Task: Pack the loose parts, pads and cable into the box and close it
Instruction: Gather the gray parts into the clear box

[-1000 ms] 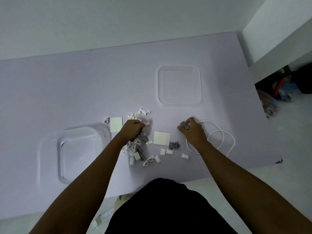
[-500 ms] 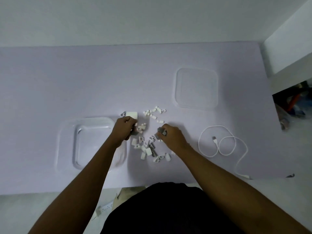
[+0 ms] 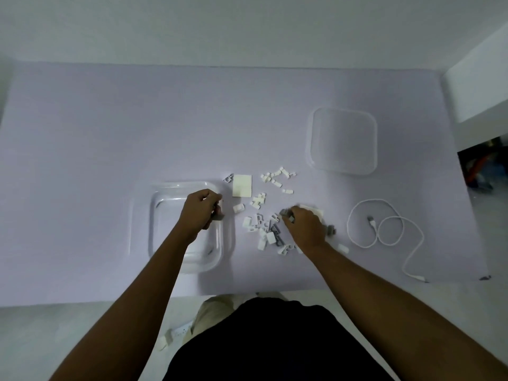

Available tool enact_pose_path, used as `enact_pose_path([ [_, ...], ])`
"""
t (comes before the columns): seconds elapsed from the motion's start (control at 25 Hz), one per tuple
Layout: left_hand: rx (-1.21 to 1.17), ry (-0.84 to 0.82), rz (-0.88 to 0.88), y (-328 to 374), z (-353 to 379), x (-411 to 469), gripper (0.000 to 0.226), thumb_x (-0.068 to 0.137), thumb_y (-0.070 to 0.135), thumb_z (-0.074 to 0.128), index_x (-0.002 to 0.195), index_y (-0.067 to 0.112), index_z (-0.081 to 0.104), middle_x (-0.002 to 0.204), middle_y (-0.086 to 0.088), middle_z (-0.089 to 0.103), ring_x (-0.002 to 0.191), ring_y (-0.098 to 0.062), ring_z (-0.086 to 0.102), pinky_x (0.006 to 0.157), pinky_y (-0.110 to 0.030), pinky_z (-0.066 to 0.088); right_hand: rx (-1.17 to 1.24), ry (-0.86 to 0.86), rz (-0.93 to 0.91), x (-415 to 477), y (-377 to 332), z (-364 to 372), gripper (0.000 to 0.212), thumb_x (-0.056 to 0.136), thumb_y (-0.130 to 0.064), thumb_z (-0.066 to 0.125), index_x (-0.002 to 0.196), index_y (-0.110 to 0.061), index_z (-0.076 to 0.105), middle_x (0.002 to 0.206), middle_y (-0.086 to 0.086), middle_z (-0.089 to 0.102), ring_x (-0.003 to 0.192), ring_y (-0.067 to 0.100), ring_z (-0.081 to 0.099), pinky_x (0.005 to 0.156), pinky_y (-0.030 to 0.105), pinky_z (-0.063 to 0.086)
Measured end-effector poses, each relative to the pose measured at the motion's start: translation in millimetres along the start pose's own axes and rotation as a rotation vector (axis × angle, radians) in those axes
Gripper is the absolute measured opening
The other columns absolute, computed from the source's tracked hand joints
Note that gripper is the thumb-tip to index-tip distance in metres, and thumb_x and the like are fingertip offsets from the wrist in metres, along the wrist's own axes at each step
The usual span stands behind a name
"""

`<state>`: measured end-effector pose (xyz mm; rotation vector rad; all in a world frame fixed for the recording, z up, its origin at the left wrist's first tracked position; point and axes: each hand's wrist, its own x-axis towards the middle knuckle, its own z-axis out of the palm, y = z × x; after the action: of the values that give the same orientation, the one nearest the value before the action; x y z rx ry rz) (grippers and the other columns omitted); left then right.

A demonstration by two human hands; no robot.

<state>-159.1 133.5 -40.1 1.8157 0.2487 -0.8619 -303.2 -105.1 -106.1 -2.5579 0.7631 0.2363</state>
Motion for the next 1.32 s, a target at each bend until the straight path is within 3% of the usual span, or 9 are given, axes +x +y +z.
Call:
enact_pose_path([
  [0.12, 0.002, -0.027, 0.021, 1, -21, -3, 0.024, 0.091, 0.020, 0.056, 0.069, 0.012, 0.054, 0.062, -0.009, 0.056, 0.065, -0.030, 0.070, 0.045, -0.022, 0.022, 0.154, 0.046, 0.039, 0, -15, -2, 0.023, 0.094, -0.029, 0.065, 0.091, -0.006, 0.067, 0.084, 0.010, 0.072, 0.079, 0.026, 0.068, 0.063, 0.027, 0.044],
  [0.24, 0.113, 0.004, 0.082, -5, -50, -7, 0.026, 0.091, 0.020, 0.057, 0.068, 0.008, 0.056, 0.058, -0.009, 0.060, 0.065, -0.032, 0.068, 0.038, -0.021, 0.029, 0.450, 0.115, -0.002, -7, -56, -8, 0.027, 0.092, -0.034, 0.068, 0.083, -0.009, 0.066, 0.073, 0.005, 0.070, 0.068, 0.018, 0.065, 0.062, 0.030, 0.050],
  [0.36, 0.438, 0.017, 0.147, -33, -83, -15, 0.027, 0.087, 0.022, 0.060, 0.068, 0.004, 0.054, 0.064, -0.014, 0.065, 0.064, -0.029, 0.068, 0.051, -0.032, 0.050, 0.612, 0.135, -0.024, -17, -116, -1, 0.036, 0.089, -0.040, 0.071, 0.073, -0.008, 0.062, 0.063, 0.006, 0.063, 0.058, 0.016, 0.055, 0.059, 0.032, 0.048],
  [0.44, 0.756, -0.033, 0.157, -55, -102, -18, 0.028, 0.087, 0.025, 0.058, 0.064, 0.013, 0.048, 0.065, -0.007, 0.059, 0.067, -0.030, 0.063, 0.059, -0.033, 0.047, 0.745, 0.086, 0.023, -24, -159, 12, 0.042, 0.086, -0.043, 0.072, 0.071, -0.005, 0.060, 0.063, 0.010, 0.063, 0.057, 0.025, 0.056, 0.057, 0.036, 0.047],
  [0.52, 0.987, -0.081, 0.165, -73, -113, -18, 0.024, 0.087, 0.026, 0.055, 0.066, 0.016, 0.047, 0.070, -0.003, 0.057, 0.071, -0.029, 0.058, 0.060, -0.029, 0.040, 0.911, 0.010, 0.106, -33, -196, 28, 0.043, 0.084, -0.044, 0.073, 0.070, -0.006, 0.059, 0.059, 0.008, 0.062, 0.049, 0.018, 0.054, 0.051, 0.034, 0.043],
  [0.68, 1.259, -0.159, 0.241, -91, -115, -15, 0.021, 0.091, 0.025, 0.050, 0.093, 0.010, 0.065, 0.099, -0.011, 0.069, 0.089, -0.030, 0.066, 0.067, -0.030, 0.042, 1.048, -0.127, 0.248, -47, -233, 55, 0.032, 0.086, -0.042, 0.073, 0.077, -0.012, 0.065, 0.063, 0.003, 0.064, 0.048, 0.013, 0.052, 0.046, 0.028, 0.042],
  [0.8, 1.384, -0.178, 0.277, -97, -116, -13, 0.022, 0.092, 0.021, 0.050, 0.100, 0.010, 0.067, 0.104, -0.011, 0.068, 0.091, -0.029, 0.068, 0.071, -0.032, 0.048, 1.005, -0.152, 0.310, -50, -238, 70, 0.034, 0.085, -0.048, 0.072, 0.078, -0.015, 0.067, 0.066, 0.005, 0.065, 0.049, 0.013, 0.053, 0.046, 0.028, 0.044],
  [1.08, 1.449, -0.060, 0.329, -93, -117, -24, 0.018, 0.092, 0.016, 0.051, 0.092, 0.008, 0.067, 0.097, -0.009, 0.065, 0.083, -0.030, 0.068, 0.061, -0.031, 0.042, 0.872, -0.174, 0.342, -47, -234, 82, 0.038, 0.088, -0.043, 0.069, 0.087, -0.005, 0.068, 0.072, 0.007, 0.068, 0.054, 0.015, 0.056, 0.049, 0.028, 0.046],
  [1.32, 1.098, 0.175, 0.393, -78, -145, -46, 0.027, 0.093, 0.034, 0.054, 0.083, 0.013, 0.068, 0.079, -0.003, 0.064, 0.065, -0.021, 0.063, 0.058, -0.026, 0.043, 0.744, -0.256, 0.303, -50, -246, 102, 0.042, 0.087, -0.040, 0.070, 0.079, 0.001, 0.064, 0.068, 0.009, 0.065, 0.056, 0.019, 0.058, 0.051, 0.035, 0.053],
])
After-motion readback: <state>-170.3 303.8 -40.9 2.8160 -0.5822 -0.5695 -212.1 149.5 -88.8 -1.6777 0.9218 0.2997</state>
